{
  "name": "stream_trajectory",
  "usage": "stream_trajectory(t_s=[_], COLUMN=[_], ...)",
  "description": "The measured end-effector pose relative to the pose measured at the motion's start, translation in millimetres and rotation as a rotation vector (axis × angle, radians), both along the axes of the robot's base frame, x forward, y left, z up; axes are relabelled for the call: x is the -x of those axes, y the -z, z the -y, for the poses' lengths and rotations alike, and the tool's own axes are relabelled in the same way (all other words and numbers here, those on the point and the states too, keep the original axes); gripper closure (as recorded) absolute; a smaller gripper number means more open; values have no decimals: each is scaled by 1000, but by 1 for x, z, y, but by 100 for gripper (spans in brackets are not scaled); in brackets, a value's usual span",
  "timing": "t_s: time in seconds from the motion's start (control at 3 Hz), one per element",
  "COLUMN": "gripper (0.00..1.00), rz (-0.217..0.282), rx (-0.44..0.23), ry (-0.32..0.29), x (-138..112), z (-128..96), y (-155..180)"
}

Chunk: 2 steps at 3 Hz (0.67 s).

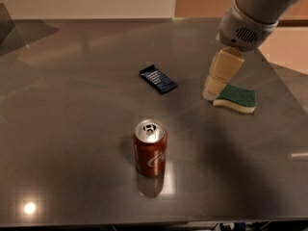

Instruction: Move rxbar blueberry near coke can

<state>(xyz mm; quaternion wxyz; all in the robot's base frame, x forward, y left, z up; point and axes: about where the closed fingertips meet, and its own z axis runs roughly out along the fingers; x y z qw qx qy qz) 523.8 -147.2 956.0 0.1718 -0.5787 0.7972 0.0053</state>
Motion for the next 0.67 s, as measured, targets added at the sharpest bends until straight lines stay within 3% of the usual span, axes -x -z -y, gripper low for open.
stream_trajectory(t_s=[0.67], gripper=[0], rz=[-77], rx=[-46], ry=[142], x=[-52], z=[-54], y=[44])
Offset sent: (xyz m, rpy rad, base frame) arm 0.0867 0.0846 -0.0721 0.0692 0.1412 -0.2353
